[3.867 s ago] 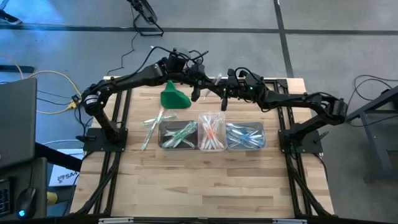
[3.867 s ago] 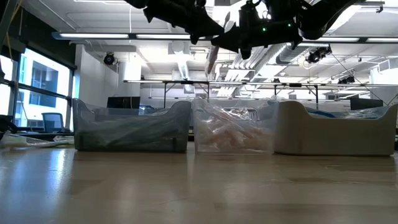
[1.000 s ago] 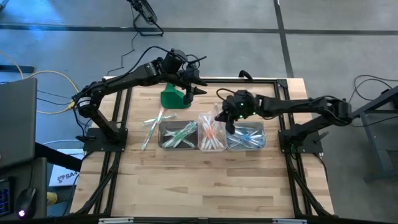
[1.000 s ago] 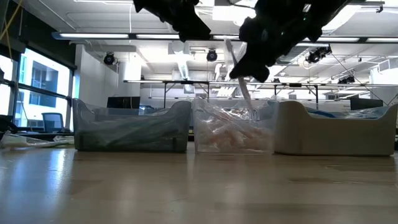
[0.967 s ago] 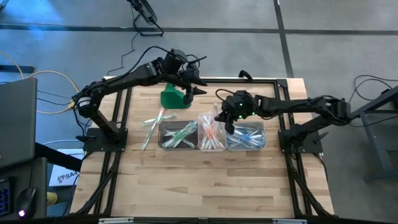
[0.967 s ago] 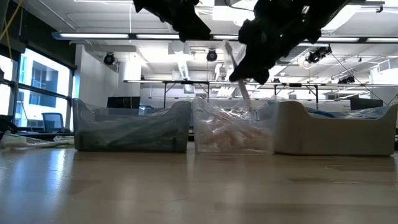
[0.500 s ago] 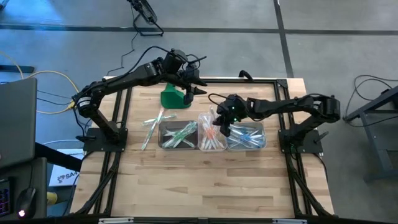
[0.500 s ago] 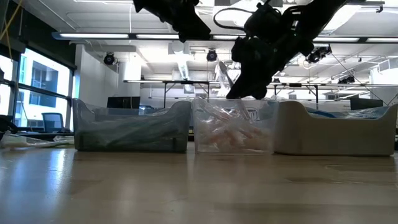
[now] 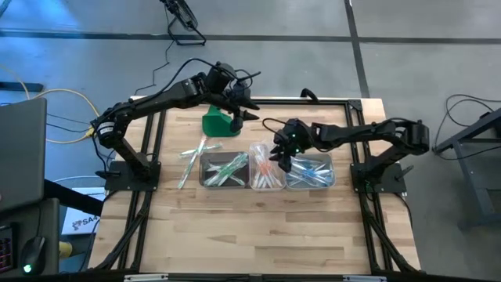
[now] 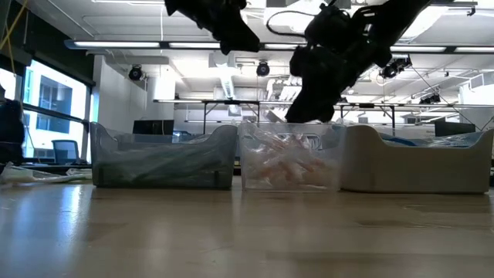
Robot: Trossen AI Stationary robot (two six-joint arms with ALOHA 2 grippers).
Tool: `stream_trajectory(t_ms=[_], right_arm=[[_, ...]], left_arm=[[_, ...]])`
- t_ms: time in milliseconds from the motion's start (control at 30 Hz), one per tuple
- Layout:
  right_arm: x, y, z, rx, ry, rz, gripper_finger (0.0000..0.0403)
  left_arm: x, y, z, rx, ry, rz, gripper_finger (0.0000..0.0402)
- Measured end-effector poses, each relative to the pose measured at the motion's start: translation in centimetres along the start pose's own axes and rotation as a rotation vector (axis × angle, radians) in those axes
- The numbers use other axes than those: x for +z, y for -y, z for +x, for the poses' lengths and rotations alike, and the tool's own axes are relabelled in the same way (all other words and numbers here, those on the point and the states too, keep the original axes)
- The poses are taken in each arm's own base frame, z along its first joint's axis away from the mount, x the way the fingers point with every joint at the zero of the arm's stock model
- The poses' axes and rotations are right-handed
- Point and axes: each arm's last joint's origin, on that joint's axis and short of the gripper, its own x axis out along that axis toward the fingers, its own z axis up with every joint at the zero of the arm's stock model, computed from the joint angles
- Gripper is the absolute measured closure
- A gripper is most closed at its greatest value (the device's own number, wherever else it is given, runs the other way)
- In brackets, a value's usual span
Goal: Pick & Place Toothbrushes
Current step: Put the orange toothbrush into the transparent bin, then put the green toothbrush into the black bin
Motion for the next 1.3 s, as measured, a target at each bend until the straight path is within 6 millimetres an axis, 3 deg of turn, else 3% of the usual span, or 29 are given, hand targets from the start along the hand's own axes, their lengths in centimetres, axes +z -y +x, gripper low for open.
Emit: stream_trajectory(t_ms=[200, 600, 933, 1300], right_arm=[[1.3, -0.1, -2.6, -0.009, 0.098, -0.051, 0.0266], [3.5, -0.3, -9.1, -0.057, 0.352, -0.168, 0.0323], [4.1, -0.4, -10.0, -0.078, 0.424, -0.277, 0.0393], [4.2, -0.4, -10.0, -0.095, 0.429, -0.338, 0.0399]], left_arm=[[-0.2, 0.1, 0.0, -0.005, -0.018, -0.008, 0.0235], [-0.2, 0.0, 0.0, -0.005, -0.017, -0.008, 0.0235], [-0.2, 0.1, 0.0, -0.005, -0.017, -0.019, 0.0235], [-0.2, 0.1, 0.0, -0.006, -0.016, -0.036, 0.0235]])
